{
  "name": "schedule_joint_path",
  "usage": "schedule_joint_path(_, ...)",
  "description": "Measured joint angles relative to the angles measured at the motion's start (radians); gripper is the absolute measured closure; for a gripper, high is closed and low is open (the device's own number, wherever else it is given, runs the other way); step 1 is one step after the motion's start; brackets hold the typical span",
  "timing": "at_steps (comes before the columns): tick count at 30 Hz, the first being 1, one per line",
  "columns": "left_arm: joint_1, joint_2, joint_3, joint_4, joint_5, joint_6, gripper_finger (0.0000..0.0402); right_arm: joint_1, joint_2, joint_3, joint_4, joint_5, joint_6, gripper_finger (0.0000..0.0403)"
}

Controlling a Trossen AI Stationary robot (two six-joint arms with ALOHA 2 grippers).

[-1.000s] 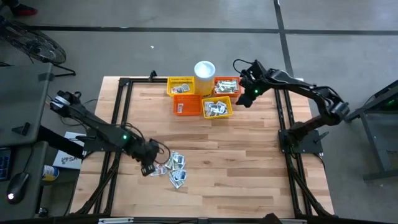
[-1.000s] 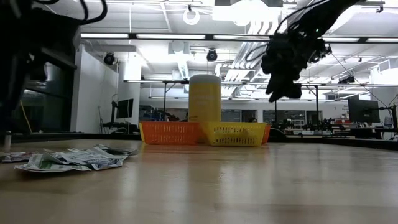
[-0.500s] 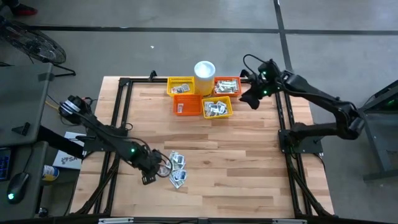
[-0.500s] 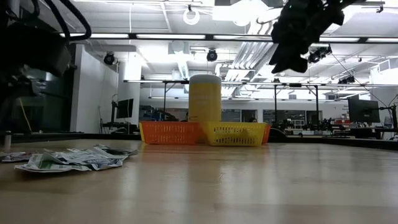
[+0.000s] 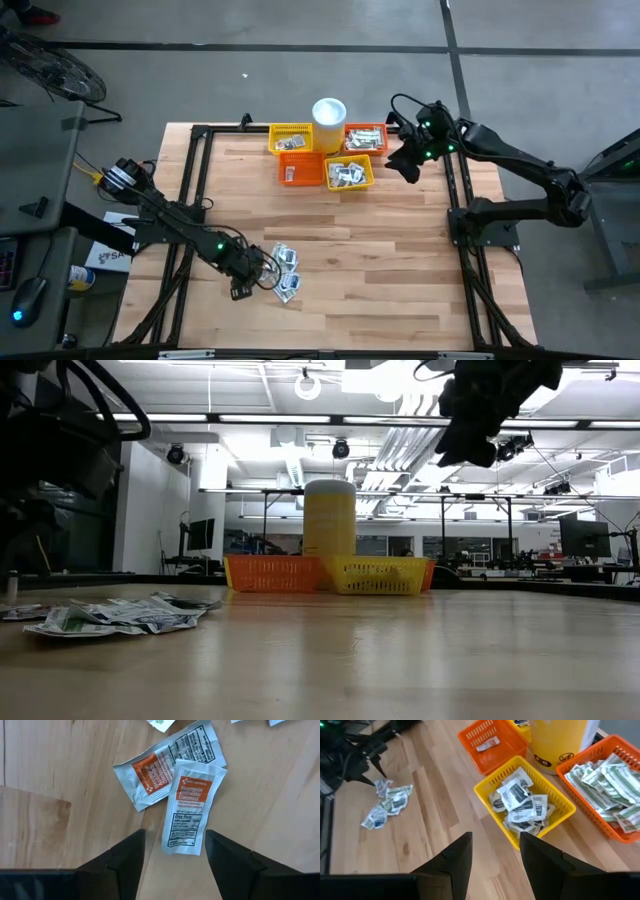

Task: Pick & Place First Aid Supplies
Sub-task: Put the orange ointment pack into the bottom orange basket

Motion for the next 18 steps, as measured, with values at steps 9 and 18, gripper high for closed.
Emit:
schedule_joint_path(9, 0.000, 0.003, 0.000, 0.002, -0.027, 0.002, 0.0207, 0.035, 0.000, 0.000, -0.007, 0.043, -0.008, 0.0245)
schedule_joint_path(18, -0.002, 0.033, -0.001, -0.001, -0.039, -0.003, 0.0289, 0.052, 0.000, 0.000, -0.007, 0.043, -0.008, 0.0245)
